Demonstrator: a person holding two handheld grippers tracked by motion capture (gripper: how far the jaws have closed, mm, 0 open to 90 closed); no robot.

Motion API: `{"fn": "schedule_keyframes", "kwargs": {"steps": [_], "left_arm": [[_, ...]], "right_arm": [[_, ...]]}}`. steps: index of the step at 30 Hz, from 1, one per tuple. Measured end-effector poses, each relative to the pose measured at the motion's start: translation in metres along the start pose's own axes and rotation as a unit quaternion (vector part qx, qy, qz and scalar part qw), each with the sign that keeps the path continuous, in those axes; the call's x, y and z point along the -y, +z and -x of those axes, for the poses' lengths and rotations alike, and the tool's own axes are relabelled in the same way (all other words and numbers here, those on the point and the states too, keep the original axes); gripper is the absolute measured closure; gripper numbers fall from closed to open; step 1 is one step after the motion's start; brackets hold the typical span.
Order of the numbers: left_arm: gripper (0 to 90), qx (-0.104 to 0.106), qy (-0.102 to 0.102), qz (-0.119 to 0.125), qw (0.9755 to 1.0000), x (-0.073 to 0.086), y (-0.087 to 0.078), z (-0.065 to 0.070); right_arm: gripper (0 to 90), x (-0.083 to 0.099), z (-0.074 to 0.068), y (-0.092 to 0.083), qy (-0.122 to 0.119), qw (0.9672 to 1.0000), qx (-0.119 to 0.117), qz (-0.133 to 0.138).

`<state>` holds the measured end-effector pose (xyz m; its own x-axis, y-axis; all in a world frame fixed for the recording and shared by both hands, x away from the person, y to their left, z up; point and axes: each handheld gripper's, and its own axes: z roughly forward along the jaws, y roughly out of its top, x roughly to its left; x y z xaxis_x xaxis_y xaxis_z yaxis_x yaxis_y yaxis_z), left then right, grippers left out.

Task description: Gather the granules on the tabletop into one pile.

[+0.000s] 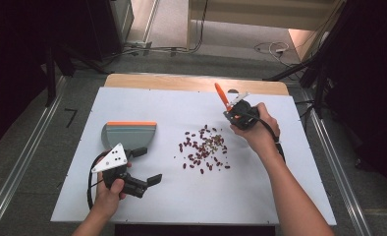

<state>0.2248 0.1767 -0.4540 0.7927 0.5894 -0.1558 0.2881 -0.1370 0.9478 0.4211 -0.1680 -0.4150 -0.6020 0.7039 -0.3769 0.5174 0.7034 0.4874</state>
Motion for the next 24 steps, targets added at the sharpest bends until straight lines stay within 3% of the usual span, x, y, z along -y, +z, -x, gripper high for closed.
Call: {"fn": "schedule_keyframes", "kwargs": {"steps": [5, 8, 13, 17, 24], "left_arm": [[0.0, -0.002, -0.004, 0.002, 1.0, 0.001, -0.001, -0.001], [0.0, -0.006, -0.008, 0.002, 1.0, 0.003, -0.002, -0.003], [0.0, -0.01, -0.011, 0.004, 0.9999, 0.004, -0.004, -0.005], [0.1, -0.008, -0.008, -0.002, 0.9999, 0.004, -0.002, -0.005], [0.1, -0.006, -0.007, -0.004, 1.0, 0.004, -0.001, -0.004]], "right_arm": [[68.7, -0.011, -0.012, 0.02, -0.035, 0.999, 0.011, -0.025], [68.7, -0.013, -0.021, 0.03, -0.044, 0.9986, 0.006, -0.029], [68.8, -0.015, -0.039, 0.029, -0.065, 0.9969, -0.019, -0.041], [68.5, -0.01, -0.045, 0.024, -0.074, 0.9959, -0.036, -0.039], [68.5, -0.003, -0.055, 0.009, -0.105, 0.9909, -0.072, -0.043]]}}
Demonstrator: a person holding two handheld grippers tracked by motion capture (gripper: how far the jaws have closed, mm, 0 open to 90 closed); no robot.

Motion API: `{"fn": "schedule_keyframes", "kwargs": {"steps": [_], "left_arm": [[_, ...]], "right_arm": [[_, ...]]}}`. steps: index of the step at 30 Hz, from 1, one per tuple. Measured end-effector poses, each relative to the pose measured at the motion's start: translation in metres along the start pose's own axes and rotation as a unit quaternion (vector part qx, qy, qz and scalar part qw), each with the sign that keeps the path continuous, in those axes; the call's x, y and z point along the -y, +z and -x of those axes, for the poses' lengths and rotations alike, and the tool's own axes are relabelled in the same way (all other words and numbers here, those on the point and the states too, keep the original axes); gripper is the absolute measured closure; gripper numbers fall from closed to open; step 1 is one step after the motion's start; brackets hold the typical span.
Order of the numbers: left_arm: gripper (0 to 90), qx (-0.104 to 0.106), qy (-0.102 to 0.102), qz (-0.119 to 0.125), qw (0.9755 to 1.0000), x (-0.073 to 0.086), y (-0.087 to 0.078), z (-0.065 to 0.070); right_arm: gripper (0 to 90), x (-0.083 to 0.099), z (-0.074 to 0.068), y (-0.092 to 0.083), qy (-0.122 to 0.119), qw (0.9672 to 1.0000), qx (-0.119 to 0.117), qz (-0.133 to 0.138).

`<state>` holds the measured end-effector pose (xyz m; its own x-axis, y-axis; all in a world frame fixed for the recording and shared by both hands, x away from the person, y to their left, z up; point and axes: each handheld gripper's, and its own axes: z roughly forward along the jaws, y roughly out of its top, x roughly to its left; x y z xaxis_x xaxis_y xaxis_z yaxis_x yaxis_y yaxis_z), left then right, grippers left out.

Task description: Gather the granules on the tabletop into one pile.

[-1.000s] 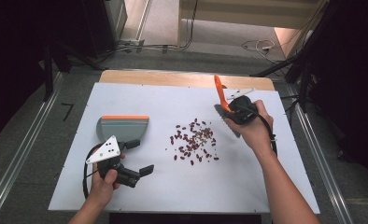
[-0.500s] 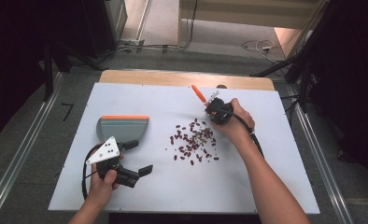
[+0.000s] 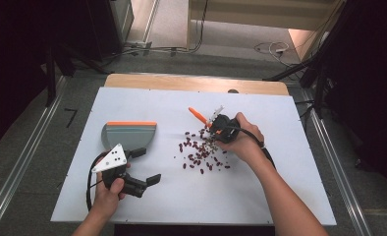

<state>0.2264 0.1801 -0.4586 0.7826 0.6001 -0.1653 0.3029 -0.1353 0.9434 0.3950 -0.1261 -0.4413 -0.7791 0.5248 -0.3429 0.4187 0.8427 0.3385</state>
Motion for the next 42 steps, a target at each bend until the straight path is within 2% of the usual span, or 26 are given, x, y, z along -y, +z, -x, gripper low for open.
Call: {"fn": "schedule_keyframes", "kwargs": {"steps": [2, 4, 6, 11, 13, 16, 19, 20, 21, 22, 23, 25, 26, 30, 32, 36, 38, 40, 41, 42], "left_arm": [[0.1, -0.001, 0.0, 0.0, 1.0, 0.0, -0.001, -0.001], [0.1, -0.002, 0.0, 0.0, 1.0, 0.0, -0.001, -0.001], [0.1, -0.002, 0.0, 0.0, 1.0, 0.0, -0.001, -0.001], [0.1, -0.002, 0.0, 0.0, 1.0, 0.0, -0.001, -0.001], [0.1, -0.003, -0.001, -0.001, 1.0, 0.0, -0.001, -0.002], [0.1, -0.003, 0.0, -0.001, 1.0, 0.0, -0.001, -0.002], [0.1, 0.0, -0.001, -0.002, 1.0, 0.001, 0.0, -0.002], [0.1, 0.0, 0.001, -0.004, 1.0, 0.002, 0.0, -0.001], [0.1, 0.001, 0.002, -0.004, 1.0, 0.002, 0.0, -0.001], [0.1, 0.002, 0.001, -0.004, 1.0, 0.002, 0.0, -0.001], [0.1, 0.002, 0.001, -0.005, 1.0, 0.002, 0.0, -0.001], [0.1, 0.002, 0.001, -0.007, 1.0, 0.002, 0.0, -0.002], [0.1, 0.001, 0.0, -0.006, 1.0, 0.002, 0.0, -0.002], [0.1, 0.003, 0.0, -0.004, 1.0, 0.002, 0.0, -0.001], [0.1, 0.002, 0.0, -0.004, 1.0, 0.002, 0.0, -0.001], [0.1, 0.001, 0.0, -0.003, 1.0, 0.001, 0.001, -0.001], [0.1, 0.001, -0.001, -0.003, 1.0, 0.001, 0.001, -0.001], [0.1, 0.001, -0.001, -0.004, 1.0, 0.001, 0.0, -0.001], [0.1, 0.001, -0.002, -0.003, 1.0, 0.001, 0.0, -0.002], [0.1, 0.001, -0.003, -0.003, 1.0, 0.001, 0.0, -0.002]], "right_arm": [[68.6, 0.002, -0.001, -0.003, -0.006, 1.0, -0.004, 0.001], [68.8, 0.003, 0.004, -0.008, -0.003, 0.9999, -0.012, 0.009], [68.8, 0.003, 0.01, -0.012, 0.012, 0.9995, -0.017, 0.021], [68.8, -0.008, 0.025, -0.018, 0.025, 0.9983, 0.021, 0.048], [68.8, -0.016, 0.026, -0.013, 0.008, 0.9978, 0.04, 0.051], [68.8, -0.03, 0.021, 0.0, -0.02, 0.9967, 0.067, 0.042], [68.8, -0.041, 0.012, 0.017, -0.049, 0.9947, 0.088, 0.022], [68.8, -0.043, 0.01, 0.022, -0.056, 0.9952, 0.078, 0.016], [68.7, -0.044, 0.006, 0.024, -0.052, 0.9965, 0.063, 0.017], [68.7, -0.045, 0.002, 0.025, -0.056, 0.9966, 0.058, 0.02], [68.6, -0.045, -0.001, 0.025, -0.069, 0.9954, 0.064, 0.012], [68.4, -0.044, -0.009, 0.025, -0.078, 0.9955, 0.053, 0.006], [68.3, -0.042, -0.01, 0.024, -0.08, 0.9954, 0.052, 0.006], [68.2, -0.034, -0.012, 0.015, -0.07, 0.9973, 0.007, 0.019], [68.2, -0.029, -0.014, 0.011, -0.076, 0.9968, -0.006, 0.022], [68.2, -0.023, -0.021, 0.005, -0.088, 0.9957, -0.013, 0.025], [68.2, -0.021, -0.024, 0.001, -0.092, 0.9952, -0.025, 0.023], [68.3, -0.021, -0.025, -0.002, -0.107, 0.9938, -0.023, 0.023], [68.6, -0.021, -0.024, -0.005, -0.106, 0.9937, -0.029, 0.022], [68.7, -0.022, -0.022, -0.006, -0.107, 0.9936, -0.021, 0.03]]}}
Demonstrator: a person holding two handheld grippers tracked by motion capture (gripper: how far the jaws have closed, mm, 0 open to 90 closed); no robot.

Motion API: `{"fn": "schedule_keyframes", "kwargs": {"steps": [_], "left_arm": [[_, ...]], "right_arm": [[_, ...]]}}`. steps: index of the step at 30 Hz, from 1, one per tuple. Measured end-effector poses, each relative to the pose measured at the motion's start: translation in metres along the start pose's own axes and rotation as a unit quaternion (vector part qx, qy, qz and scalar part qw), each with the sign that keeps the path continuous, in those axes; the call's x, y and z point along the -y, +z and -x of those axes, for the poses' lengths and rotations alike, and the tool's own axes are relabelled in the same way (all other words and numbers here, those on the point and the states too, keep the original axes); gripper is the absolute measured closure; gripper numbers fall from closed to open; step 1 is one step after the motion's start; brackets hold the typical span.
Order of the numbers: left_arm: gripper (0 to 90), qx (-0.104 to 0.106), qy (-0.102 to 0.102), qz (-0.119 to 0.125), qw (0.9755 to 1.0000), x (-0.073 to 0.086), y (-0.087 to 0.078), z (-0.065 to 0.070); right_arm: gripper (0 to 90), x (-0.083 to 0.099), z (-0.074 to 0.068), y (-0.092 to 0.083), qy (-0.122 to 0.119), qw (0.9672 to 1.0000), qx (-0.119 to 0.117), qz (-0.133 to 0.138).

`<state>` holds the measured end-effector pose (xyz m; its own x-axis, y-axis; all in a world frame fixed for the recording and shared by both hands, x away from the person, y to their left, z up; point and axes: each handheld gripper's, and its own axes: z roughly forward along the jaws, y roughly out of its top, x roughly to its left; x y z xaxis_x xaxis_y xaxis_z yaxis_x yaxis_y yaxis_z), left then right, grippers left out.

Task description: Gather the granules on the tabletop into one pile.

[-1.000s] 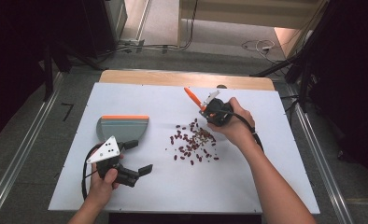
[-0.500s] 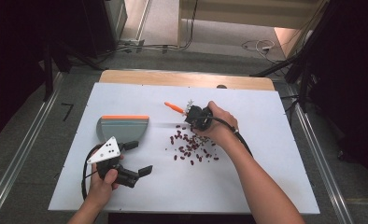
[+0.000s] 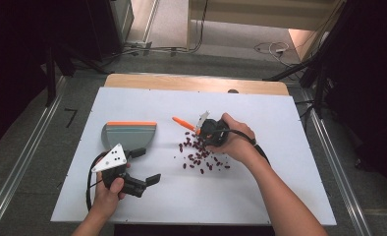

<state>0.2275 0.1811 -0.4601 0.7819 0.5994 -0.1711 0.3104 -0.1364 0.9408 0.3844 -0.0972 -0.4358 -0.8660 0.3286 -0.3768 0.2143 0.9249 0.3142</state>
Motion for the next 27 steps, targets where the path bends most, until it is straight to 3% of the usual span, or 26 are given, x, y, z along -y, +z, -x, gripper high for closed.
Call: {"fn": "schedule_keyframes", "kwargs": {"steps": [5, 8, 11, 16, 22, 27], "left_arm": [[0.1, 0.0, 0.001, -0.001, 1.0, 0.0, 0.0, 0.0], [0.1, 0.001, 0.003, -0.001, 1.0, 0.0, 0.001, 0.001], [0.1, 0.001, 0.003, -0.002, 1.0, 0.0, 0.0, 0.0], [0.1, 0.0, 0.002, 0.001, 1.0, 0.001, -0.002, 0.0], [0.2, 0.002, 0.004, 0.0, 1.0, 0.001, -0.001, 0.002], [0.3, 0.001, 0.006, 0.007, 1.0, 0.0, -0.002, 0.003]], "right_arm": [[68.7, -0.011, 0.011, -0.004, 0.006, 0.999, 0.03, 0.031], [68.8, -0.026, 0.01, 0.003, -0.013, 0.9987, 0.041, 0.028], [68.8, -0.041, 0.004, 0.014, -0.05, 0.9972, 0.048, 0.027], [68.7, -0.049, -0.009, 0.026, -0.083, 0.9955, 0.031, 0.033], [68.5, -0.039, -0.023, 0.02, -0.122, 0.9922, 0.02, 0.019], [68.3, -0.029, -0.031, 0.013, -0.136, 0.9904, 0.007, 0.024]]}}
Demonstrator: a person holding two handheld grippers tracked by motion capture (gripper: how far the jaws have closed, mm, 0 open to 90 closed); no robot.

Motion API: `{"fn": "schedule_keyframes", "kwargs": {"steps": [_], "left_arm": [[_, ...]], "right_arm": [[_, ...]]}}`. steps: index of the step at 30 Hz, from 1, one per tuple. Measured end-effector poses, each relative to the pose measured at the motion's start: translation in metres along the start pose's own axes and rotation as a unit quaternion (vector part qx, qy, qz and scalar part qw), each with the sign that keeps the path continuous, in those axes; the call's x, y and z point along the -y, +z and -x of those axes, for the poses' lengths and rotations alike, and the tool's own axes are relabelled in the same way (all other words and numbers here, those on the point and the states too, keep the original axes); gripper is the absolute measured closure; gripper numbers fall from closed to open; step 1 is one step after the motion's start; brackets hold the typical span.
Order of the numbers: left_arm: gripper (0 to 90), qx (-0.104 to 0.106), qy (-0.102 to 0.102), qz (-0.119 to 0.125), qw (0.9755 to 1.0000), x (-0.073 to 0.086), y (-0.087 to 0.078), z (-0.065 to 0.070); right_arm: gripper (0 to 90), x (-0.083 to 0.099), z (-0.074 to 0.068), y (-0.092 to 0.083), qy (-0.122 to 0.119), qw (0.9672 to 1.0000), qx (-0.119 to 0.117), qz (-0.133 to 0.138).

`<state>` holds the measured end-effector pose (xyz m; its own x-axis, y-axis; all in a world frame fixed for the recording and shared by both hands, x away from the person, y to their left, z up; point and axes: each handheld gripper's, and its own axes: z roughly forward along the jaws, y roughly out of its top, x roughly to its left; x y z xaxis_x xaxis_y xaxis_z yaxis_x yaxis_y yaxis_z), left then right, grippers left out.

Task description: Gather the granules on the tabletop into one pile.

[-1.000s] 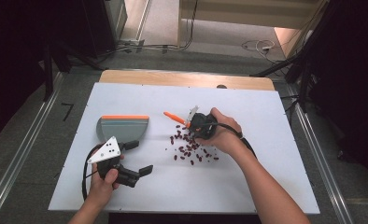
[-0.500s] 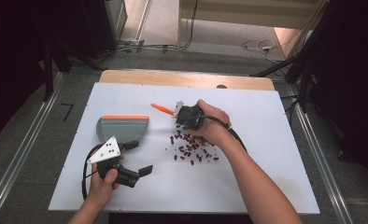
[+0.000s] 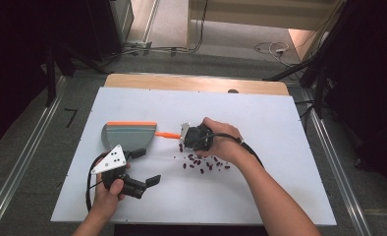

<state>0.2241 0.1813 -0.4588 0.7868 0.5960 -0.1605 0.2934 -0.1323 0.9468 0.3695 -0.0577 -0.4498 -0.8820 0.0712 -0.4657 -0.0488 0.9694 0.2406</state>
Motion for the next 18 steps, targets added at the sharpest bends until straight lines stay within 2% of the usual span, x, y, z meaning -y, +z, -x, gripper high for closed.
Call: {"fn": "schedule_keyframes", "kwargs": {"steps": [6, 9, 11, 14, 16, 18], "left_arm": [[0.3, -0.005, 0.0, 0.01, 0.9999, -0.001, -0.004, -0.002], [0.3, -0.005, -0.001, 0.013, 0.9999, -0.001, -0.005, -0.003], [0.3, -0.006, -0.002, 0.013, 0.9999, -0.001, -0.006, -0.004], [0.3, -0.008, -0.002, 0.013, 0.9999, -0.001, -0.007, -0.005], [0.3, -0.008, -0.001, 0.013, 0.9999, -0.001, -0.007, -0.005], [0.3, -0.009, -0.001, 0.014, 0.9999, -0.001, -0.006, -0.005]], "right_arm": [[68.3, 0.005, -0.009, -0.008, -0.021, 0.9996, -0.019, -0.001], [68.4, 0.006, -0.008, -0.011, -0.026, 0.9993, -0.027, 0.001], [68.6, 0.008, -0.005, -0.015, -0.019, 0.9993, -0.032, 0.005], [68.8, 0.012, 0.007, -0.021, 0.006, 0.9996, -0.018, 0.023], [68.8, 0.012, 0.012, -0.022, 0.014, 0.9996, -0.006, 0.024], [68.8, 0.007, 0.014, -0.022, 0.005, 0.9997, 0.008, 0.024]]}}
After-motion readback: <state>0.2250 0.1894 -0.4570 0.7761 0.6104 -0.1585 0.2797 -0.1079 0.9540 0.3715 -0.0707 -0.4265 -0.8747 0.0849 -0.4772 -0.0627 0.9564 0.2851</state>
